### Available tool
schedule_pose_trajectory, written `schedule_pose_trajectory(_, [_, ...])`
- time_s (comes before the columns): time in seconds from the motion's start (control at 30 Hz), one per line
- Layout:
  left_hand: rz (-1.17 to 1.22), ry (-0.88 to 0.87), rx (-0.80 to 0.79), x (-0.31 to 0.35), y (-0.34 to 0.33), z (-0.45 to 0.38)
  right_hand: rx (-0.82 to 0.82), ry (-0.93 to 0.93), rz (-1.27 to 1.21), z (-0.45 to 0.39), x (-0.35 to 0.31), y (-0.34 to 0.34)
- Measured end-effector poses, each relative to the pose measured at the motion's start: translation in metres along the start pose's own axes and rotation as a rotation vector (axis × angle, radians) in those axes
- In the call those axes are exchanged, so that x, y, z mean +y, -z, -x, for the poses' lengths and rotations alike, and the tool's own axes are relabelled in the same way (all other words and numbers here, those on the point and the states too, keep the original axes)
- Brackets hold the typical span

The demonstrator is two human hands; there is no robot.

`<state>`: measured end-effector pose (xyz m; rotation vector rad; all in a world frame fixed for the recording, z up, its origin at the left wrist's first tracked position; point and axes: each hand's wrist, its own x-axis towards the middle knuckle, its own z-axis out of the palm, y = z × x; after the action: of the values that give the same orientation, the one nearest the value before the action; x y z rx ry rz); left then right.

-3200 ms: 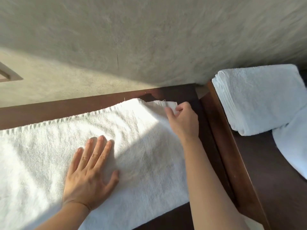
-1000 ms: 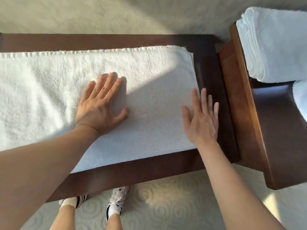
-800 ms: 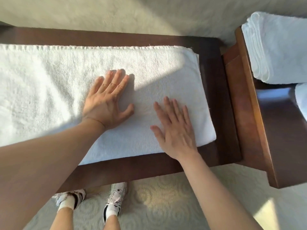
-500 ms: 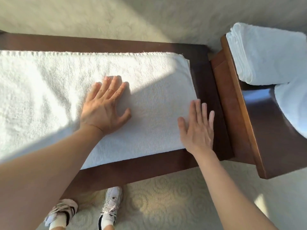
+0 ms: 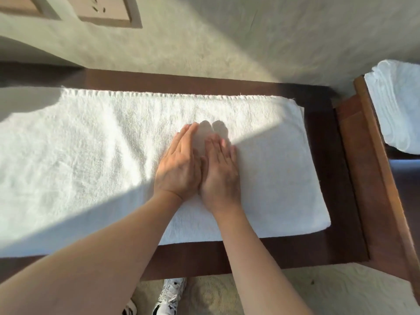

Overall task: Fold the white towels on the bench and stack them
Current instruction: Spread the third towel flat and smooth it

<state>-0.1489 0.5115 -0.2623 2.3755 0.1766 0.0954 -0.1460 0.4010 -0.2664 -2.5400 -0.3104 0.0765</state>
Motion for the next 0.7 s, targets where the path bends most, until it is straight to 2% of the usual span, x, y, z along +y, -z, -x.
schedule_pose_trajectory(0.07, [0.039, 0.004, 0.002, -0.002, 0.002, 0.000, 0.033, 0.003, 0.128, 0.001, 0.000, -0.008])
schedule_pose_trajectory(0.23, [0.152, -0.060, -0.032, -0.011, 0.022, 0.005, 0.089, 0.067, 0.235, -0.001, 0.001, -0.013])
schedule_pose_trajectory(0.27, [0.087, -0.105, -0.030, -0.022, 0.031, 0.010, 0.084, 0.067, 0.256, -0.001, 0.001, -0.013])
schedule_pose_trajectory(0.33, [-0.235, -0.154, -0.075, -0.057, 0.053, 0.025, 0.058, 0.053, 0.286, -0.003, 0.001, -0.013])
schedule_pose_trajectory(0.4, [-0.504, -0.079, -0.157, -0.096, 0.084, 0.045, 0.035, 0.046, 0.301, -0.002, 0.000, -0.013])
schedule_pose_trajectory(0.43, [-0.562, -0.043, -0.174, -0.110, 0.097, 0.051, 0.027, 0.044, 0.306, -0.001, -0.001, -0.012])
schedule_pose_trajectory(0.6, [-0.640, -0.018, -0.172, -0.128, 0.102, 0.054, -0.024, -0.035, 0.403, -0.002, -0.019, -0.010])
schedule_pose_trajectory(0.7, [-0.611, -0.025, -0.176, -0.130, 0.101, 0.052, 0.019, -0.101, 0.355, 0.006, -0.067, -0.028])
